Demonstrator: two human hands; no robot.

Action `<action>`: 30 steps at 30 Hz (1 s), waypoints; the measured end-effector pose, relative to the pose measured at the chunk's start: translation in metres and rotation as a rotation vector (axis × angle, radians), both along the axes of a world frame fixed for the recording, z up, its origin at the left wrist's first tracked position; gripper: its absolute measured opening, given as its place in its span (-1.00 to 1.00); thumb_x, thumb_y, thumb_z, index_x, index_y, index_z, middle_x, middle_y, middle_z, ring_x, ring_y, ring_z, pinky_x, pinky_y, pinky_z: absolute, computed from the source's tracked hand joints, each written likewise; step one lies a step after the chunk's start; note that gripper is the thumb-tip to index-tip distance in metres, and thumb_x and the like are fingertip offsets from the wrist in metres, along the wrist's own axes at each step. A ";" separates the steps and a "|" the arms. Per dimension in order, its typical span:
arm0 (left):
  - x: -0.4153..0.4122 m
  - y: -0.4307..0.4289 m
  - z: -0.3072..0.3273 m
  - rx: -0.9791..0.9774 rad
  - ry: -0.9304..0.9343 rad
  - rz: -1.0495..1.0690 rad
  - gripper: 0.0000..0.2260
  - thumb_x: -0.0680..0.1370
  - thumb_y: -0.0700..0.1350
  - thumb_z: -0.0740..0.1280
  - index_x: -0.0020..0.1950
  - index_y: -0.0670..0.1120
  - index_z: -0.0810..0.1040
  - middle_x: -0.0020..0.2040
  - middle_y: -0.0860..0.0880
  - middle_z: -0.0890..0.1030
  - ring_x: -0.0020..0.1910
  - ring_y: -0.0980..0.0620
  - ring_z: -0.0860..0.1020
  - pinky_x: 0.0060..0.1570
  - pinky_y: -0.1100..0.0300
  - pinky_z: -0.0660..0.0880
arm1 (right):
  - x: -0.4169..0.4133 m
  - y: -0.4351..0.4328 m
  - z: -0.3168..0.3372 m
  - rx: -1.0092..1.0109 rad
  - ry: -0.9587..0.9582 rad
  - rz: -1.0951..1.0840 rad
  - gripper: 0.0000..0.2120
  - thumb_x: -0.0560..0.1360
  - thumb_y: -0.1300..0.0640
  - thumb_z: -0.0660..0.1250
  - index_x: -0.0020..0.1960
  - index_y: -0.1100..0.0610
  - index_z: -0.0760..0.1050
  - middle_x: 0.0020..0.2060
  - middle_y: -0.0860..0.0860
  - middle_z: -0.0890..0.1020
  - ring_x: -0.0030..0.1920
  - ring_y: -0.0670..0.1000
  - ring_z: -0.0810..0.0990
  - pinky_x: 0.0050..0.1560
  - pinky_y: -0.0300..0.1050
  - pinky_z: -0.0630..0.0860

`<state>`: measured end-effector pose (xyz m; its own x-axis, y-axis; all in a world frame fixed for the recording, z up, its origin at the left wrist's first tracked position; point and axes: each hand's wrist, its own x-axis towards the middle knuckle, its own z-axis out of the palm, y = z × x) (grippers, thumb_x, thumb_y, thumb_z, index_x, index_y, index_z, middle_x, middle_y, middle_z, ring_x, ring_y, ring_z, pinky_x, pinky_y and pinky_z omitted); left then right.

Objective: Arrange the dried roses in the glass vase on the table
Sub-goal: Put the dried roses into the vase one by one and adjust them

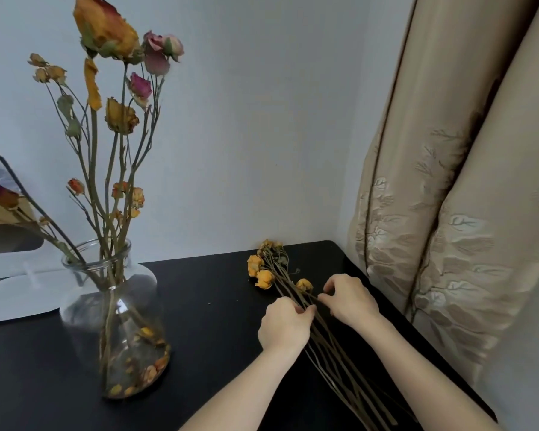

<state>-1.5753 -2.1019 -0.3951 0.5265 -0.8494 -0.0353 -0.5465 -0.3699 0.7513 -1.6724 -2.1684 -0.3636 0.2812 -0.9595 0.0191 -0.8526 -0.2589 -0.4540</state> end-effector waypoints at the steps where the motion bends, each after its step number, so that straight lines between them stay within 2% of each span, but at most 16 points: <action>1: -0.002 -0.003 0.000 0.014 -0.001 -0.004 -0.72 0.50 0.14 0.28 -0.25 -0.03 0.54 -0.29 0.06 0.55 -0.26 0.04 0.56 -0.34 0.21 0.40 | 0.001 -0.001 -0.001 0.004 0.029 -0.006 -0.77 0.52 0.03 0.29 0.13 0.10 0.52 -0.06 0.04 0.64 -0.06 0.03 0.61 -0.16 -0.13 0.50; 5: -0.005 -0.013 -0.005 0.054 0.024 -0.030 -0.75 0.54 0.04 0.26 -0.29 -0.03 0.43 -0.31 0.06 0.49 -0.30 0.06 0.50 -0.36 0.22 0.37 | 0.002 -0.003 -0.005 0.016 0.083 -0.011 -0.81 0.52 0.03 0.29 0.04 0.08 0.60 -0.06 0.03 0.64 -0.06 0.03 0.61 -0.18 -0.14 0.48; 9: -0.001 -0.015 -0.007 0.017 0.137 -0.036 -0.73 0.57 -0.01 0.23 -0.31 -0.04 0.35 -0.32 0.03 0.43 -0.34 0.05 0.42 -0.36 0.22 0.37 | 0.002 -0.004 -0.006 0.002 0.084 -0.003 -0.82 0.53 0.02 0.28 -0.06 0.09 0.61 -0.18 0.00 0.62 -0.16 0.01 0.59 -0.26 -0.16 0.42; 13: 0.007 -0.010 0.000 -0.046 0.240 -0.024 -0.73 0.58 -0.06 0.21 -0.30 -0.09 0.40 -0.28 -0.06 0.51 -0.29 0.00 0.47 -0.13 0.08 0.50 | 0.004 -0.007 -0.002 -0.048 0.074 0.001 -0.75 0.54 0.03 0.26 -0.30 0.05 0.48 -0.27 0.00 0.60 -0.27 0.01 0.56 -0.43 -0.22 0.32; 15: 0.011 -0.006 0.005 -0.074 0.255 -0.023 -0.74 0.59 -0.07 0.20 -0.31 -0.07 0.38 -0.28 -0.04 0.50 -0.27 -0.01 0.47 -0.12 0.08 0.48 | 0.006 -0.008 0.003 -0.075 0.062 -0.004 -0.71 0.54 0.03 0.24 -0.35 0.04 0.44 -0.27 0.00 0.60 -0.28 0.00 0.54 -0.45 -0.23 0.29; 18: 0.017 -0.003 0.011 -0.100 0.265 -0.026 -0.77 0.59 -0.07 0.20 -0.27 -0.04 0.37 -0.28 -0.02 0.46 -0.29 0.03 0.43 -0.18 0.14 0.41 | 0.008 -0.009 0.011 -0.120 0.034 -0.008 -0.74 0.56 0.03 0.22 -0.29 0.05 0.50 -0.29 -0.02 0.59 -0.31 -0.03 0.53 -0.44 -0.23 0.30; 23: 0.022 0.000 0.023 -0.179 0.285 -0.031 -0.78 0.59 -0.07 0.21 -0.26 -0.05 0.37 -0.33 0.00 0.44 -0.36 0.07 0.40 -0.20 0.16 0.42 | 0.012 -0.012 0.028 -0.208 -0.050 -0.020 -0.77 0.56 0.00 0.21 -0.20 0.04 0.55 -0.24 -0.02 0.63 -0.27 -0.04 0.53 -0.32 -0.18 0.38; 27: 0.031 0.006 0.034 -0.241 0.293 -0.051 -0.76 0.58 -0.09 0.22 -0.28 -0.07 0.36 -0.37 0.00 0.41 -0.42 0.08 0.35 -0.28 0.17 0.35 | 0.015 -0.012 0.041 -0.216 -0.169 0.001 -0.78 0.55 -0.01 0.23 -0.12 0.06 0.60 -0.38 -0.07 0.56 -0.31 -0.06 0.54 -0.40 -0.20 0.34; 30: 0.039 0.012 0.039 -0.244 0.319 -0.063 -0.75 0.58 -0.11 0.22 -0.30 -0.07 0.34 -0.36 0.00 0.38 -0.42 0.10 0.31 -0.22 0.14 0.31 | 0.020 -0.010 0.052 -0.218 -0.243 0.038 -0.74 0.54 0.00 0.23 -0.14 0.11 0.62 -0.45 -0.07 0.52 -0.37 -0.05 0.49 -0.40 -0.18 0.35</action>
